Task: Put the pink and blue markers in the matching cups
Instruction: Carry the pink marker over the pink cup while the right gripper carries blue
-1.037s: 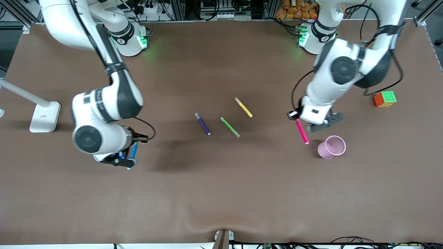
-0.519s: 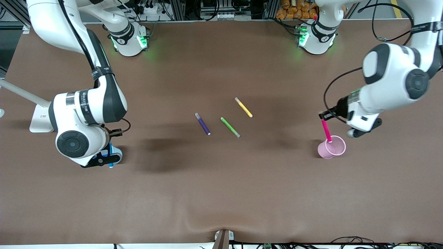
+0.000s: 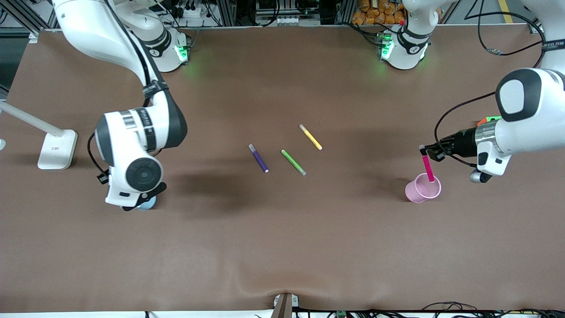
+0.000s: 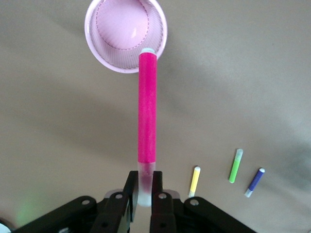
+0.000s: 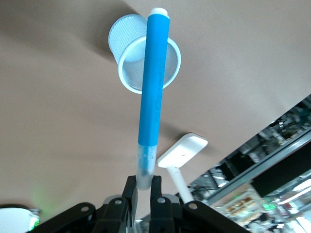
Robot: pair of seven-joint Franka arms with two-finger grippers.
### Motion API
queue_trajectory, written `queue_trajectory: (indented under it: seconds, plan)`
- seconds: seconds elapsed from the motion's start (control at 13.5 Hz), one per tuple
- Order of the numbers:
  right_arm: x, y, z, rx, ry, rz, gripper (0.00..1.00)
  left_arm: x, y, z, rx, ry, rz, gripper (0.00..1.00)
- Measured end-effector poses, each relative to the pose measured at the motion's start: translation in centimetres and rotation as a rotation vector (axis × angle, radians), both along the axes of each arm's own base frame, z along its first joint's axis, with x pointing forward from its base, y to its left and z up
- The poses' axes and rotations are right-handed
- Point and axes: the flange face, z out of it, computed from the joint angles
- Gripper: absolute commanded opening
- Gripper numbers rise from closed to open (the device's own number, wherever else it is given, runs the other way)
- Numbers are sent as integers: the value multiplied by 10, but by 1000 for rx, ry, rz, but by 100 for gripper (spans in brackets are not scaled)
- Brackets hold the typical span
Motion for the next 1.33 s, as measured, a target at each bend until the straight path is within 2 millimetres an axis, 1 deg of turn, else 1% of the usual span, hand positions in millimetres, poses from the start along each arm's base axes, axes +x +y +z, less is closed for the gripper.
queue_trajectory:
  seconds: [0.15, 0.3, 0.44, 0.59, 0.67, 0.74, 0.89, 1.04, 1.33]
  plan:
    - [-2, 4, -6, -26, 41, 68, 0, 5, 12, -12, -47, 24, 44, 0]
    - [-4, -2, -17, -67, 92, 139, 0, 7, 20, -21, -86, 42, 80, 0]
    - [-11, -2, -39, -100, 143, 201, 0, 9, 25, -29, -128, 61, 113, 0]
    - [-22, 5, -58, -165, 180, 260, 0, 9, 29, -41, -163, 84, 142, 0]
    - [-26, 9, -65, -196, 193, 285, 0, 10, 34, -49, -180, 98, 162, 0]
    - [-29, 11, -68, -215, 200, 300, 0, 10, 41, -56, -196, 110, 181, 0]
    - [-30, 10, -65, -232, 198, 308, 0, 11, 51, -67, -210, 125, 202, 0]
    - [-34, 3, -63, -265, 198, 334, 0, 13, 53, -71, -228, 130, 216, 0]
    - [-46, -13, -72, -287, 202, 393, 0, 14, 65, -80, -279, 146, 270, 0]
